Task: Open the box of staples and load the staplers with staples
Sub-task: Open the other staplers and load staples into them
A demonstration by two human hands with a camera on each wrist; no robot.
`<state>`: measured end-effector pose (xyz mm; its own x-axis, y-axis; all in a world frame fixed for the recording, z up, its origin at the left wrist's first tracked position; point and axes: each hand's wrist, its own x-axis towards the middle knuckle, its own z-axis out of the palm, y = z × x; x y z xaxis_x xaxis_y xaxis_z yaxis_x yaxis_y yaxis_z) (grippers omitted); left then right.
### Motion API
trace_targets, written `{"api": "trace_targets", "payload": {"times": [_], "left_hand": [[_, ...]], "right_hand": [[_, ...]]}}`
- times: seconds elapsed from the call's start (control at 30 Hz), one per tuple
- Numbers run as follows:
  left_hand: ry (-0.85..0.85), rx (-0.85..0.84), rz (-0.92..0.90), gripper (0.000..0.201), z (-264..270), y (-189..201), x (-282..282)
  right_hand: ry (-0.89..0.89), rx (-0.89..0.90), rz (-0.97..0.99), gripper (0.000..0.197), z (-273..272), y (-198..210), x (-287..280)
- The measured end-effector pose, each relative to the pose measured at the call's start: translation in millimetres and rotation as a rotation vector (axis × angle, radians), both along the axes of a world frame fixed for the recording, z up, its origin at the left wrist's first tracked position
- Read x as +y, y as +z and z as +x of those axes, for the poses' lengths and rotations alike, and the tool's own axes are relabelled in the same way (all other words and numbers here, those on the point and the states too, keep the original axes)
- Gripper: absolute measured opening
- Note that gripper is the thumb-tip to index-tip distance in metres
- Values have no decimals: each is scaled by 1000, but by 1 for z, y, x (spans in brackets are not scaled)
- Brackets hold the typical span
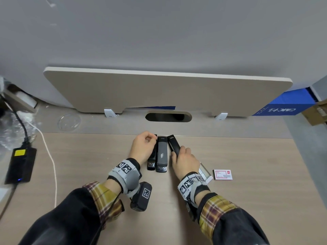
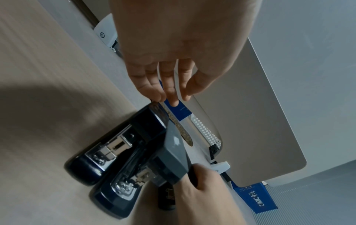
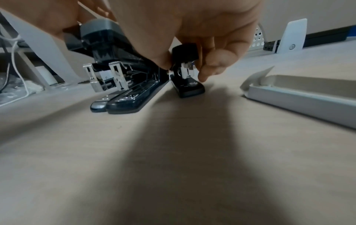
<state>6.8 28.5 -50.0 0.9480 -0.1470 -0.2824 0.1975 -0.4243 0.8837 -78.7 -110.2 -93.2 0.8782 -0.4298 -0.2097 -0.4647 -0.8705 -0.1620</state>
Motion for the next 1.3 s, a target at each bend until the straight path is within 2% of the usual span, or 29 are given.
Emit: {"api": "trace_targets", "payload": {"times": [0.33,0.6,0.67,0.73,0.77,0.87,0.93,1.0,1.07,1.13,1.3], "left_hand": [[-17,-21,9,13,1,-5,0],[-28,-11,21,16,3,-8,4],[-36,-28,63,17,4,-9,5],[-56,-42,195,14,4,-10,7],[-66,-31,272,16,3,-9,8],[-93,101,394,49,4,-12,5],[-95,191,337,59,5,-13,2],[-95,231,255,58,5,-14,2],[-102,201,259,54,5,-12,6],[-93,153,291,49,5,-11,12],[-117,90,372,40,5,-12,30]], "right_hand": [[-29,107,-28,39,-1,-8,6],[-1,94,44,33,2,3,-4],[-22,85,76,37,3,8,-7],[-44,43,95,40,5,18,-8],[-48,4,91,39,6,24,-8],[-31,-119,66,35,11,45,-6],[-6,-124,196,34,15,54,-2],[28,-24,383,38,18,59,7],[68,89,459,55,18,62,18],[85,140,451,70,17,62,27],[-64,166,507,56,18,55,35]]}}
